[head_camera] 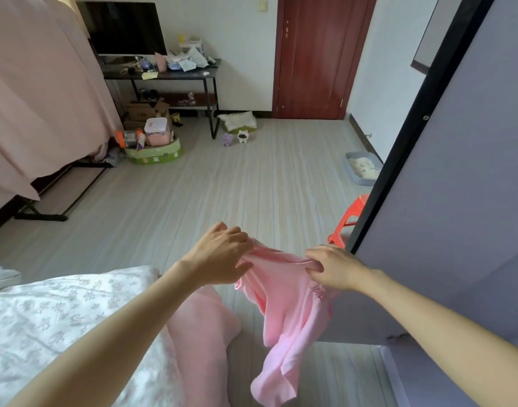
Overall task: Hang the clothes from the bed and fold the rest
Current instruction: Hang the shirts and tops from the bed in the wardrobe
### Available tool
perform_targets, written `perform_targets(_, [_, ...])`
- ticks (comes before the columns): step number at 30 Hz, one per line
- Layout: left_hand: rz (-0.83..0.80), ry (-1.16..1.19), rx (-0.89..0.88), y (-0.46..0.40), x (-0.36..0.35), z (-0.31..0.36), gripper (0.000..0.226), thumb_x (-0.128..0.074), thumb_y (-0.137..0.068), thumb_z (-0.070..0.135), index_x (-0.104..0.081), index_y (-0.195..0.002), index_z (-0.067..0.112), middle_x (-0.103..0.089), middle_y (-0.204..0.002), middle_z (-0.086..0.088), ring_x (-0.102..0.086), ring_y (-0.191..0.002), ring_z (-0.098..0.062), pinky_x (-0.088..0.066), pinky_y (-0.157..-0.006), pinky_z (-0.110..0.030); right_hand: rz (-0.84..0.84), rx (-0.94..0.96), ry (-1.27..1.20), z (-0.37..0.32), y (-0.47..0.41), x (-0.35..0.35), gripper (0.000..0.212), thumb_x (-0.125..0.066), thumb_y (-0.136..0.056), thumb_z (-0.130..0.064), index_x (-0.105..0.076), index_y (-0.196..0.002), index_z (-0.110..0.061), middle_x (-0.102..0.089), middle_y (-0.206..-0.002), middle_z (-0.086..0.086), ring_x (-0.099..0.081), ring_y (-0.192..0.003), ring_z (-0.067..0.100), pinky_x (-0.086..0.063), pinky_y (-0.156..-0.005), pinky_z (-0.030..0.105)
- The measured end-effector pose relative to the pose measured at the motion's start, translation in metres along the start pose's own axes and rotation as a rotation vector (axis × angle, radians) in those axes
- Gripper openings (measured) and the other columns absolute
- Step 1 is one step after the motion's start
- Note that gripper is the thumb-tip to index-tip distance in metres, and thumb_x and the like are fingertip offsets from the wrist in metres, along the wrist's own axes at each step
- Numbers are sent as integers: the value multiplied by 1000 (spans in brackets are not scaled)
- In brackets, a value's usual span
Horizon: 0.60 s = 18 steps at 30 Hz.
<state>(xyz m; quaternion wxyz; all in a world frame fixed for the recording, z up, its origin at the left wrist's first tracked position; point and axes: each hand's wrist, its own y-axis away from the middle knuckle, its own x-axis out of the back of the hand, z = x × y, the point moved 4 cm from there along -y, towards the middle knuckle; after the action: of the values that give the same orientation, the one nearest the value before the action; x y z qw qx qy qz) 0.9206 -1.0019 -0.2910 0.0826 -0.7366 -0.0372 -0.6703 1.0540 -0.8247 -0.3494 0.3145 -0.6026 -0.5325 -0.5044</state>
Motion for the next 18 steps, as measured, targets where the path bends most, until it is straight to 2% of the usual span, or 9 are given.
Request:
perform_targets(2, [111,19,16,-6,4,-1,24,-45,-95,32,-64,-99,17,-63,-97,4,-55,-94,-18,-34,-83,-30,-25,-59,8,9,10,1,20,-46,-89,-32,-34,-73,-29,-49,-71,-4,-46,-72,19,-31,-56,27])
perform_targets(3, [160,31,36,-8,6,-2,21,-50,-94,29,-66,-94,14,-65,-95,3,-58,-90,-19,-36,-80,-32,-15,-81,22,15,17,2,7,-45,-91,-34,-40,-88,-30,-56,-78,-3,-49,-71,19,-34,-58,29])
perform_targets(4, [209,42,47,-11,8,-1,18,-57,-91,25,-68,-88,12,-67,-92,2,-60,-86,-20,-38,-77,-34,14,-105,38,23,25,3,17,-44,-93,-34,-41,-110,-32,-61,-88,-3,-53,-75,20,-38,-62,30])
perform_targets(5, [249,45,61,-12,9,-2,14,-63,-87,22,-68,-81,10,-68,-89,0,-62,-83,-22,-42,-73,-36,45,-108,61,28,33,4,35,-42,-95,-32,-34,-129,-33,-63,-100,-5,-57,-82,23,-41,-68,31])
perform_targets(7, [278,71,92,-18,8,-1,12,-70,-82,17,-69,-76,7,-69,-88,-3,-64,-83,-25,-46,-70,-40,139,-93,123,37,53,9,52,-40,-98,-29,-18,-143,-40,-55,-121,-13,-58,-94,27,-44,-80,34])
perform_targets(9, [268,110,145,-27,3,-1,12,-66,-86,17,-71,-83,6,-69,-95,-5,-61,-91,-26,-45,-76,-42,173,-107,177,45,68,13,46,-34,-99,-29,-22,-141,-44,-47,-129,-19,-56,-99,26,-45,-83,36])
perform_targets(11, [244,139,162,-40,-3,4,16,-61,-90,17,-71,-93,6,-67,-102,-5,-58,-98,-26,-43,-81,-40,131,-181,233,58,84,15,35,-33,-98,-28,-35,-131,-40,-46,-120,-16,-52,-96,22,-43,-79,34])
perform_targets(14, [258,169,147,-57,-10,13,17,-58,-91,16,-69,-99,6,-66,-103,-6,-56,-100,-26,-42,-85,-39,85,-197,272,69,101,15,31,-36,-92,-13,-45,-119,-26,-46,-110,-5,-42,-76,22,-38,-83,29])
perform_targets(18, [269,218,152,-75,-20,20,23,-51,-94,17,-67,-110,14,-63,-105,-4,-51,-102,-24,-38,-88,-32,31,-254,318,80,126,15,37,-36,-88,-6,-45,-115,-28,-42,-110,-5,-38,-73,22,-26,-68,26])
